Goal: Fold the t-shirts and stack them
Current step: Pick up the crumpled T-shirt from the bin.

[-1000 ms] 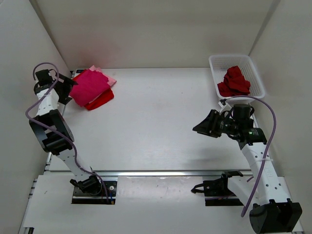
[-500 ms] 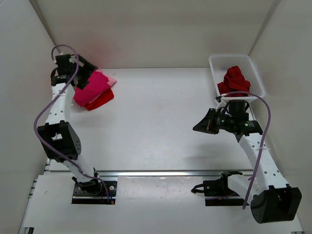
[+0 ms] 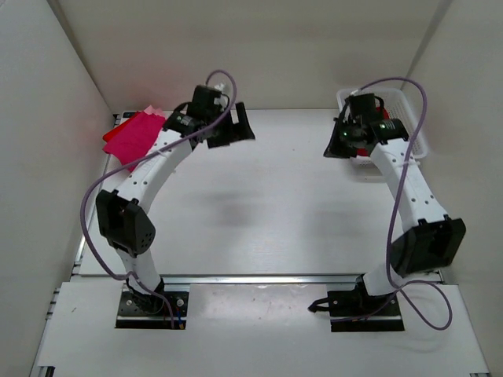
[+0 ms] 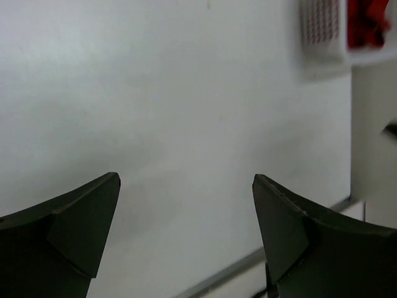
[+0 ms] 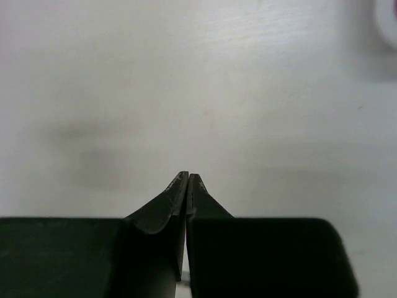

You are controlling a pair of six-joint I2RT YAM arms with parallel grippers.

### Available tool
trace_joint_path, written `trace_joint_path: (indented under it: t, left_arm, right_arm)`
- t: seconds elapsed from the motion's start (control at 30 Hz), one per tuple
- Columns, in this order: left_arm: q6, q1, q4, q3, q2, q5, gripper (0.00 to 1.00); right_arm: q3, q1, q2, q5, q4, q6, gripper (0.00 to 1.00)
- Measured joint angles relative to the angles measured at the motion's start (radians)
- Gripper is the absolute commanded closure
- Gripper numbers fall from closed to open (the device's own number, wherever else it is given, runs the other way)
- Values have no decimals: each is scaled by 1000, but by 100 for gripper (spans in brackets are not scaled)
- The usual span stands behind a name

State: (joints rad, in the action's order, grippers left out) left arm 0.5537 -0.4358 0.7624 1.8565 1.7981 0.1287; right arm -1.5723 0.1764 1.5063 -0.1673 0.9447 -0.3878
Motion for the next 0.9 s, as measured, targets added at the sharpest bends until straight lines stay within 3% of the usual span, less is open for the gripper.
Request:
trace_joint_path:
  t: [0.17,0.43,0.47,0.53,0.63,0.9]
  left_arm:
    - [-82,-27,21,-295,-87,143,1]
    - [-183,-65,-13,-417,-214,242,1]
    - [-187,-90,-34,-431,-228,264,2]
    - [-188,-134,-78,-475,-253,312,2]
    - [-189,-166,-98,-539,-256,366,1]
    - [-186,-157,-106,-568,-212,418,1]
  right_arm:
    - [-193,-16,163,163,32,15,100]
    - [-549,-201,423,351,138,-16,99]
    - [-601,-231,461,358,137,-16,93]
    - [-698,-285,534,352,150,-16,70]
    - [-873,-349,668,320,173,-4,60]
    - [-895,-367,807,175,162,41,30]
